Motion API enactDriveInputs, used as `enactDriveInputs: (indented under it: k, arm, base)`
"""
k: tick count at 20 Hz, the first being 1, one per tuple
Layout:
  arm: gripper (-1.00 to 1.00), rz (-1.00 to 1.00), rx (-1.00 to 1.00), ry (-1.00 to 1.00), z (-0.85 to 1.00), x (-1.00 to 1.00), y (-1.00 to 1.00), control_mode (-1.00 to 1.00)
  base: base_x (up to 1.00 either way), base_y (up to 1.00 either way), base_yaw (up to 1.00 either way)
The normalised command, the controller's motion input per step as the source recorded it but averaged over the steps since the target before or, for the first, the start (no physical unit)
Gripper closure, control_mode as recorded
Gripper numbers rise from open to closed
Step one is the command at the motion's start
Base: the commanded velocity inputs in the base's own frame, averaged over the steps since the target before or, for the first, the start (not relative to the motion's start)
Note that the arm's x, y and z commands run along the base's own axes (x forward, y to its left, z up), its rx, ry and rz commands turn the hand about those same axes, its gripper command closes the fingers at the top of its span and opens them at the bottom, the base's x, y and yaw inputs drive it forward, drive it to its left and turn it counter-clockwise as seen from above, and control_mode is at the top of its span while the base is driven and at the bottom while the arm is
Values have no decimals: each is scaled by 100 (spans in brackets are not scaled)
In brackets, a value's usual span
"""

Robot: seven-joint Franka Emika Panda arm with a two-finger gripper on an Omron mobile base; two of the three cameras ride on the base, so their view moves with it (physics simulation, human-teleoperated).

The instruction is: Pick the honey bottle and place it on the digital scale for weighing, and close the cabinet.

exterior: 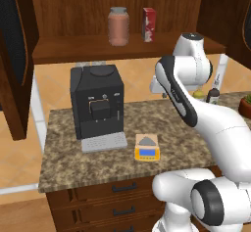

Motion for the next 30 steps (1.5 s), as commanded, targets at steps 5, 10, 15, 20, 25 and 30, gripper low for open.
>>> enactDriveInputs:
  k: [5, 10, 15, 20, 25, 30]
  arm:
    - [-100, 1, 0, -1, 0, -35, 0, -100]
    - [-100, 2, 0, -26, 13, -62, 0, -100]
    - [-100, 2, 2, -32, 63, -48, 2, -100]
    - [-100, 3, 1, -29, 82, -35, 4, -100]
    - [-100, 4, 0, -29, 79, -17, 10, -100]
    - [-100, 4, 0, -25, 75, -8, 15, -100]
  base:
    - [0, 0, 0]
    - [0, 0, 0]
    - [0, 0, 0]
    - [0, 0, 0]
    - [0, 0, 0]
    - [0, 0, 0]
